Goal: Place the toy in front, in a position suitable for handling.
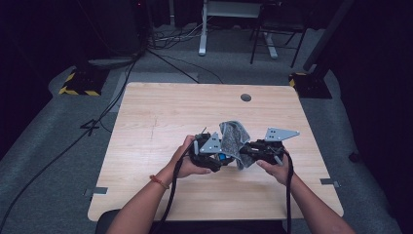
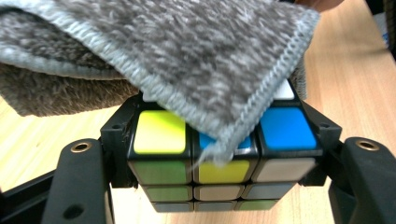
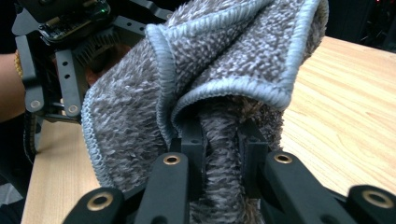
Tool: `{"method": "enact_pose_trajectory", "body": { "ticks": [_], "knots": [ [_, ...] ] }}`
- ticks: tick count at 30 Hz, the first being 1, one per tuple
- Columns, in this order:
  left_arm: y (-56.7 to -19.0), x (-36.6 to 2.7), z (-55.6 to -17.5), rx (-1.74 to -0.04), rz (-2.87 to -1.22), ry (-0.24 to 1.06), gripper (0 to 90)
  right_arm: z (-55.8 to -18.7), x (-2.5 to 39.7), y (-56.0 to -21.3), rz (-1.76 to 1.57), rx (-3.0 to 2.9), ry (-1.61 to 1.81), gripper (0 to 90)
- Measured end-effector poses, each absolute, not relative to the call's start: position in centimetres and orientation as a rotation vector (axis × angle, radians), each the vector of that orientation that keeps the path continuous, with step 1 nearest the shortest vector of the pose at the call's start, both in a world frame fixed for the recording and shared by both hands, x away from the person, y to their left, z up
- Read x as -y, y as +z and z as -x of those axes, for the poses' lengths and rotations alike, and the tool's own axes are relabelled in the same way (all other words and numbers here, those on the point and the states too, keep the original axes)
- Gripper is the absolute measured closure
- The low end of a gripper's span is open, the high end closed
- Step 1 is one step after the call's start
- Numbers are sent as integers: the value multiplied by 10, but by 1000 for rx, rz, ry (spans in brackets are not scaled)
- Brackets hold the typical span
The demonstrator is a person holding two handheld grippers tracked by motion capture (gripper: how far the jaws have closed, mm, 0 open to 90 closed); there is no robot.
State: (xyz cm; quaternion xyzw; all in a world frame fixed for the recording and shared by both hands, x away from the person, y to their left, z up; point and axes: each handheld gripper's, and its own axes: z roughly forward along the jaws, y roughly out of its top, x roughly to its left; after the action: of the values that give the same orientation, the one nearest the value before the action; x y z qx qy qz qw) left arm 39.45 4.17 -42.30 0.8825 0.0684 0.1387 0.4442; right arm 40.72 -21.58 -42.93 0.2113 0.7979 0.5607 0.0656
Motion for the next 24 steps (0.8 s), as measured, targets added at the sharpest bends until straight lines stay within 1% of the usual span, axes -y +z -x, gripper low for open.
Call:
{"method": "enact_pose_trajectory", "body": {
  "ticks": [14,24],
  "knots": [
    [-436,-30,-396,-149,-2294,363,330,-394,196,-426,-529,-2414,1588,773],
    [-438,-27,-399,-185,-2300,351,332,-394,192,-424,-529,-2406,1551,770]
  ]
}}
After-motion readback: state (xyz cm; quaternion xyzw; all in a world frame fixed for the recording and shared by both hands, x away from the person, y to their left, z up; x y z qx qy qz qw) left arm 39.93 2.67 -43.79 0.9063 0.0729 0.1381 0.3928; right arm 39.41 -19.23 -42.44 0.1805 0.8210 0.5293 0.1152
